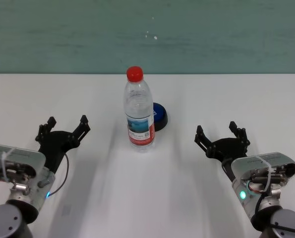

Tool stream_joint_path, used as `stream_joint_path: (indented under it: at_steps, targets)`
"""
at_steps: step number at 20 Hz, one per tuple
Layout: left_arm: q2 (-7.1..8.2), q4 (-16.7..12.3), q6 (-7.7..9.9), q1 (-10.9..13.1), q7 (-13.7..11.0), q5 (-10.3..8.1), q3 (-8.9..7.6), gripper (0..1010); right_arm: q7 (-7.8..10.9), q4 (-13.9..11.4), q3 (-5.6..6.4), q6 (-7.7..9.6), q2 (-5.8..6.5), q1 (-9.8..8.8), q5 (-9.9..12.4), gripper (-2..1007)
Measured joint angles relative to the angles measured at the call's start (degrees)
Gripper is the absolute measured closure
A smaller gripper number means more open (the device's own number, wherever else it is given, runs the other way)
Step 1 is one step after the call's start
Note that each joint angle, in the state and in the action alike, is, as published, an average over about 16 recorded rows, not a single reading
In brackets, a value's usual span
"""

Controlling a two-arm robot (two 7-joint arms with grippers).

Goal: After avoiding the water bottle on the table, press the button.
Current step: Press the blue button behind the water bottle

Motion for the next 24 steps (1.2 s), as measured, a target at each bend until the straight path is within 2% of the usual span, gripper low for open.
stream_joint_path:
  at_steps: [24]
  targets:
    - [0.0, 0.0, 0.0, 0.0, 0.0, 0.0, 0.0, 0, 0.0, 0.0, 0.0, 0.0, 0.0, 0.0, 0.0, 1]
